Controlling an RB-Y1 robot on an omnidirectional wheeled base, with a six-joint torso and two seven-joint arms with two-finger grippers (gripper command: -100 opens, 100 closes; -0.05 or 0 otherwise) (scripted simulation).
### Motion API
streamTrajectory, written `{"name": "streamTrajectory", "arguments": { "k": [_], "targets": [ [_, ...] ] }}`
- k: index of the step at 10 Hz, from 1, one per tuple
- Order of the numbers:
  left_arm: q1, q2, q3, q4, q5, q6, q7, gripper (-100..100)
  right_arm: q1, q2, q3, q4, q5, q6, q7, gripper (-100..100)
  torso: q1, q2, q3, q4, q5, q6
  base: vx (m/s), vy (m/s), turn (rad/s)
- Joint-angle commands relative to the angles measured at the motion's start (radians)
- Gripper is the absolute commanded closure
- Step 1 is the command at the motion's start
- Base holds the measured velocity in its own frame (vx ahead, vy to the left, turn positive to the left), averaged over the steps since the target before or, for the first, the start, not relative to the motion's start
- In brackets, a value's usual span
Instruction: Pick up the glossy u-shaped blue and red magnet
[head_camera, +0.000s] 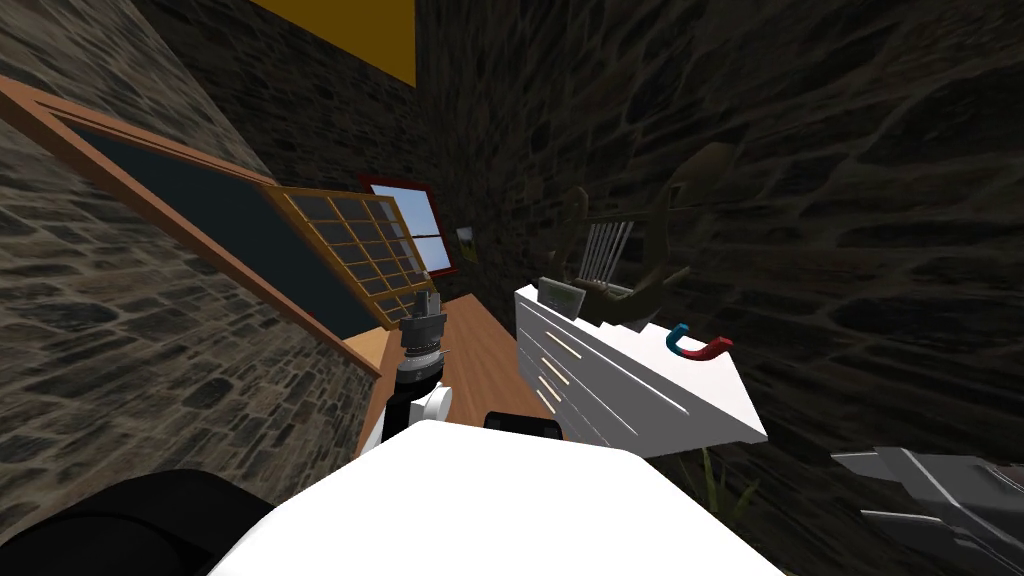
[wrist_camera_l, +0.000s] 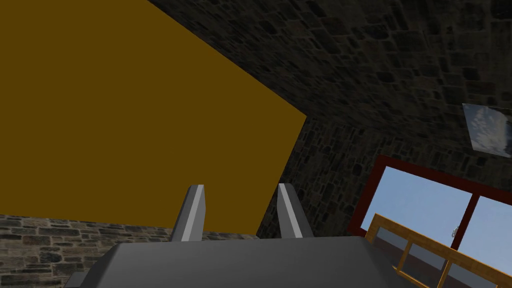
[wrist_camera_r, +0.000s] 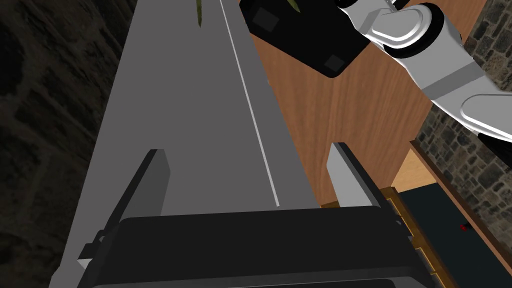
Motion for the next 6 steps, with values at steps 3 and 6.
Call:
{"name": "streamTrajectory", "arguments": {
  "k": [3,6],
  "targets": [
    [0.000,0.000,0.000,0.000,0.000,0.000,0.000,0,-0.019,-0.100,0.059,0.018,-0.030,-0.018,0.043,-100,0.000,0.000,0.000,0.000,0.000,0.000,0.066,0.057,0.138],
    [0.000,0.000,0.000,0.000,0.000,0.000,0.000,0,-0.035,-0.171,0.097,0.044,-0.058,-0.042,0.079,-100,0.005,-0.006,-0.004,-0.002,0.001,-0.001,0.154,0.111,0.195]
  ]
}}
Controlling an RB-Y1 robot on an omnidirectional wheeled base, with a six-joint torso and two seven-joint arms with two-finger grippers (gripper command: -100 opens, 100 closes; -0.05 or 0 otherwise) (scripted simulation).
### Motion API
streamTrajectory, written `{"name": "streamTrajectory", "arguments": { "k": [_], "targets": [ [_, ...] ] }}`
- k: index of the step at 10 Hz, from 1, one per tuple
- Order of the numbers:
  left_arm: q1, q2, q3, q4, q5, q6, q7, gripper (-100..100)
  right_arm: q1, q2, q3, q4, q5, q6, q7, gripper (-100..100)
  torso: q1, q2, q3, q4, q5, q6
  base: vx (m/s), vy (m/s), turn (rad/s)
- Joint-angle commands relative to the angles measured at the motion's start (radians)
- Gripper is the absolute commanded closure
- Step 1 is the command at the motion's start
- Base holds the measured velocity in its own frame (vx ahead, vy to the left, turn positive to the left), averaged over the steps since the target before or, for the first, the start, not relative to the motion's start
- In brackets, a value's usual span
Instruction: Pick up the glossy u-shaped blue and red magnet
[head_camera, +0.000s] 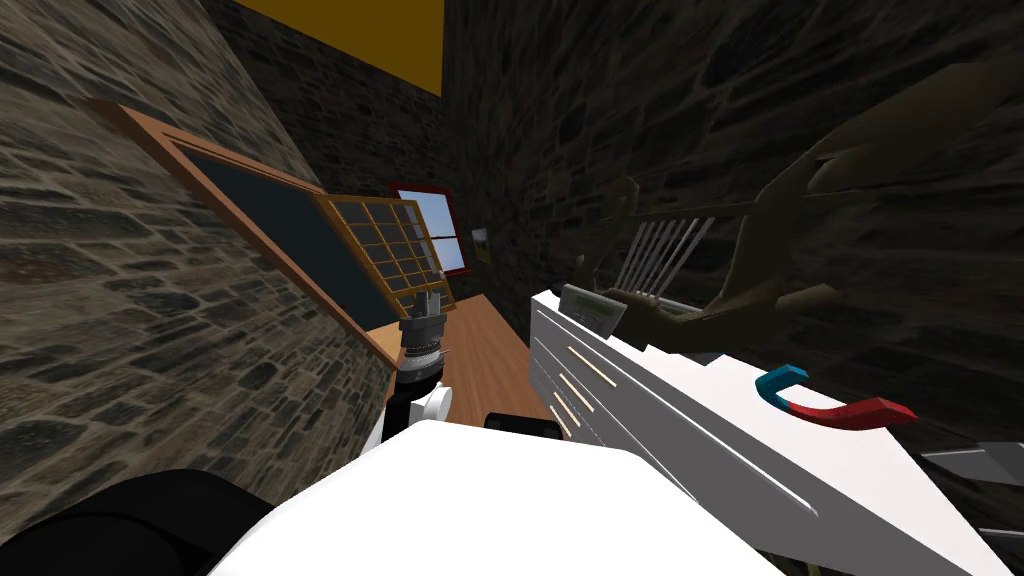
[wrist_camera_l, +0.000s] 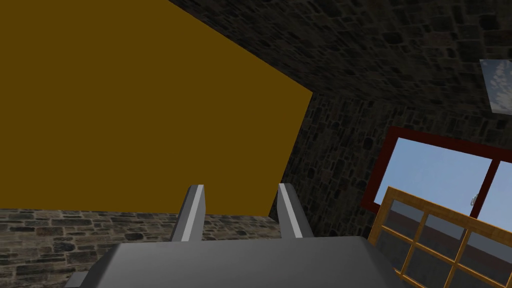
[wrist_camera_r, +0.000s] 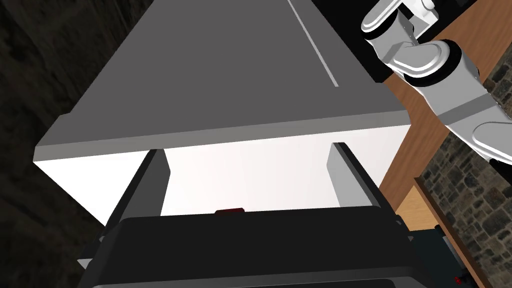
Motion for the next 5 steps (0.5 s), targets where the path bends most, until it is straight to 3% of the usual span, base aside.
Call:
{"name": "streamTrajectory", "arguments": {
  "k": [1,3,4,5],
  "targets": [
    [0.000,0.000,0.000,0.000,0.000,0.000,0.000,0,-0.013,-0.029,0.023,0.012,-0.017,-0.017,0.022,-100,0.000,0.000,0.000,0.000,0.000,0.000,0.156,0.104,0.183],
    [0.000,0.000,0.000,0.000,0.000,0.000,0.000,0,-0.016,-0.032,0.032,0.018,-0.021,-0.022,0.028,-100,0.003,-0.002,-0.001,0.000,0.000,-0.002,0.124,0.110,0.088],
    [0.000,0.000,0.000,0.000,0.000,0.000,0.000,0,-0.017,-0.034,0.034,0.017,-0.023,-0.022,0.031,0,0.000,0.002,0.001,0.000,0.000,-0.002,0.012,0.011,-0.004],
    [0.000,0.000,0.000,0.000,0.000,0.000,0.000,0,-0.011,0.002,0.024,0.032,-0.012,-0.006,0.031,-100,-0.004,0.006,0.003,0.001,-0.001,-0.002,0.000,0.010,0.024]
  ]
}}
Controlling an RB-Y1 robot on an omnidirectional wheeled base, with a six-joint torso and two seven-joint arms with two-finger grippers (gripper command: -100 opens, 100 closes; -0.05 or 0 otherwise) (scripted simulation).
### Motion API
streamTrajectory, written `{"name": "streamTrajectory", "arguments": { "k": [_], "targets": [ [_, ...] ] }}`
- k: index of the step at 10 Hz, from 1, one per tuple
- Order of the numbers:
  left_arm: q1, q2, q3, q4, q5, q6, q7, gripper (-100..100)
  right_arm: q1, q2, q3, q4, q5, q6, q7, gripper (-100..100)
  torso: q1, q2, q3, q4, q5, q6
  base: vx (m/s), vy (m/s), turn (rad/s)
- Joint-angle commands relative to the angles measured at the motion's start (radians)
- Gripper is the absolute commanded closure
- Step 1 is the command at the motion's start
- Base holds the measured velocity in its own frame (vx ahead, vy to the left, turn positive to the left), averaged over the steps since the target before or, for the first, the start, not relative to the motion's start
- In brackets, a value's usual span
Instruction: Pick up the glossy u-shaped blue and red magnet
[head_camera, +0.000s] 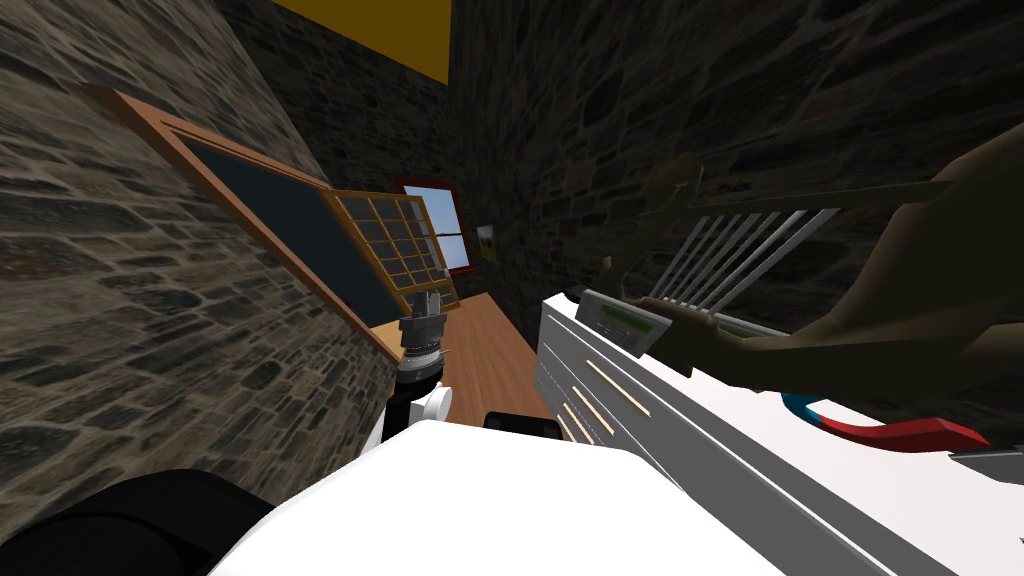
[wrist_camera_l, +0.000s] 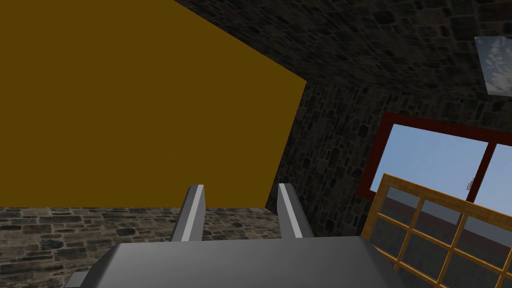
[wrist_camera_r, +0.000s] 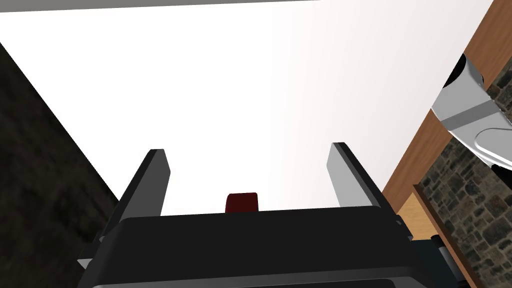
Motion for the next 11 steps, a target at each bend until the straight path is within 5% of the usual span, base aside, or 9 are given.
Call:
{"name": "streamTrajectory", "arguments": {
  "k": [1,4,5,9,11],
  "targets": [
    [0.000,0.000,0.000,0.000,0.000,0.000,0.000,0,0.004,0.031,-0.009,0.008,0.009,0.020,-0.001,-100,0.000,0.000,0.000,0.000,0.000,0.000,-0.011,0.006,0.016],
    [0.000,0.000,0.000,0.000,0.000,0.000,0.000,0,0.010,0.058,-0.018,0.019,0.018,0.032,-0.002,-100,-0.001,0.002,0.002,0.001,0.000,0.000,-0.014,0.004,0.009],
    [0.000,0.000,0.000,0.000,0.000,0.000,0.000,0,0.011,0.060,-0.020,0.021,0.019,0.033,-0.004,100,-0.001,0.002,0.001,0.001,0.000,0.000,0.000,0.000,0.000],
    [0.000,0.000,0.000,0.000,0.000,0.000,0.000,0,0.011,0.060,-0.019,0.021,0.019,0.033,-0.004,100,-0.001,0.001,0.001,0.001,0.000,0.000,0.000,0.000,0.000],
    [0.000,0.000,0.000,0.000,0.000,0.000,0.000,0,0.010,0.032,-0.035,0.041,0.015,0.026,0.000,-100,-0.001,0.001,0.001,0.001,0.000,0.000,-0.007,0.003,0.007]
  ]
}}
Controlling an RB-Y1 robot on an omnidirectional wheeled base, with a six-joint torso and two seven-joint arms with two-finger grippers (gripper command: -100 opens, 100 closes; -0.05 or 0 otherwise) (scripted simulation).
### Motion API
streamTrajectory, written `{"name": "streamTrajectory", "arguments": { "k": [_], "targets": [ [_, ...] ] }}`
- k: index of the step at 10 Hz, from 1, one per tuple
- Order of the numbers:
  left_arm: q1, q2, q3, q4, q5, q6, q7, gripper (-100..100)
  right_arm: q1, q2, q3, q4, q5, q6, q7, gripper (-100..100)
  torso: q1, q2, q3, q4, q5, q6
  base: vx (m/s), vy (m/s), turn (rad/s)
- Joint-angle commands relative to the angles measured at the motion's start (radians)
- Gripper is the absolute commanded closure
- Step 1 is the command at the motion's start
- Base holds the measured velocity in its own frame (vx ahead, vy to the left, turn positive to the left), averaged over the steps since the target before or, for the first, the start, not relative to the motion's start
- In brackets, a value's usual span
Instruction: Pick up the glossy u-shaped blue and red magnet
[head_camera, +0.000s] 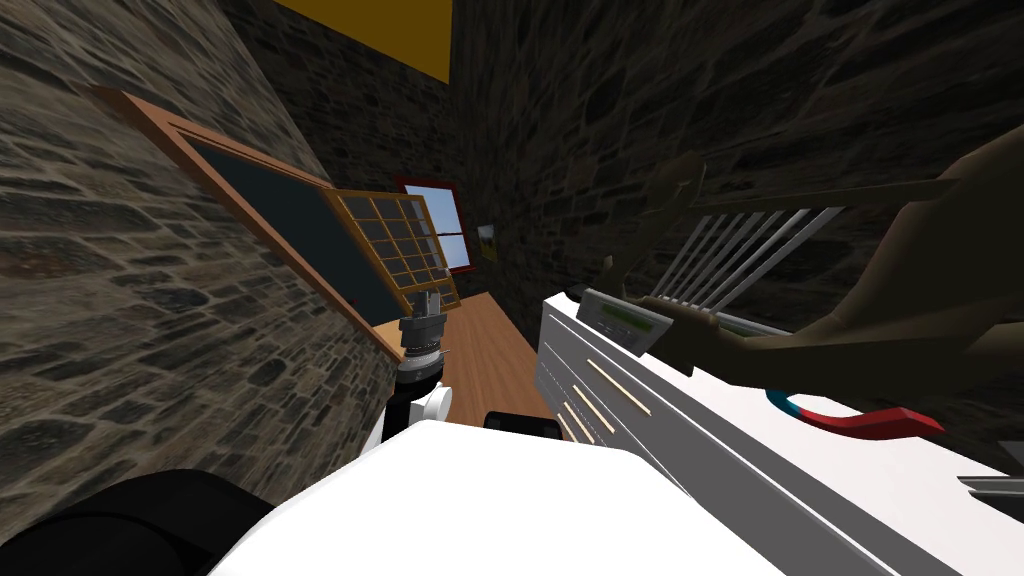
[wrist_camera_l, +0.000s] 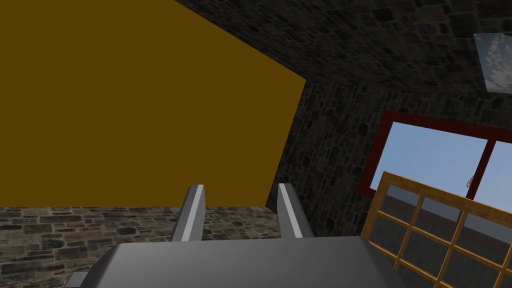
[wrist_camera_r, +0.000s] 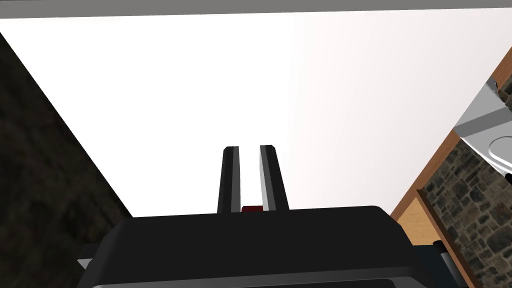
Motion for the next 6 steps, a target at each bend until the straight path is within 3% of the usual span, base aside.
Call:
{"name": "streamTrajectory", "arguments": {
  "k": [1,4,5,6],
  "targets": [
    [0.000,0.000,0.000,0.000,0.000,0.000,0.000,0,0.001,-0.032,-0.015,0.007,-0.009,-0.001,0.008,-100,0.000,0.000,0.000,0.000,0.000,0.000,-0.044,-0.004,0.030],
    [0.000,0.000,0.000,0.000,0.000,0.000,0.000,0,0.007,-0.083,-0.035,0.011,-0.032,-0.018,0.012,-100,-0.004,0.004,0.002,0.001,-0.001,0.000,-0.085,-0.058,0.079],
    [0.000,0.000,0.000,0.000,0.000,0.000,0.000,0,-0.008,-0.092,-0.028,-0.008,-0.044,-0.022,0.002,-100,-0.005,0.006,0.004,0.001,-0.001,0.000,-0.065,-0.018,0.182],
    [0.000,0.000,0.000,0.000,0.000,0.000,0.000,0,-0.020,-0.089,-0.014,-0.024,-0.047,-0.021,-0.007,-100,-0.002,0.004,0.003,0.001,-0.001,0.000,0.074,0.076,0.093]
  ]
}}
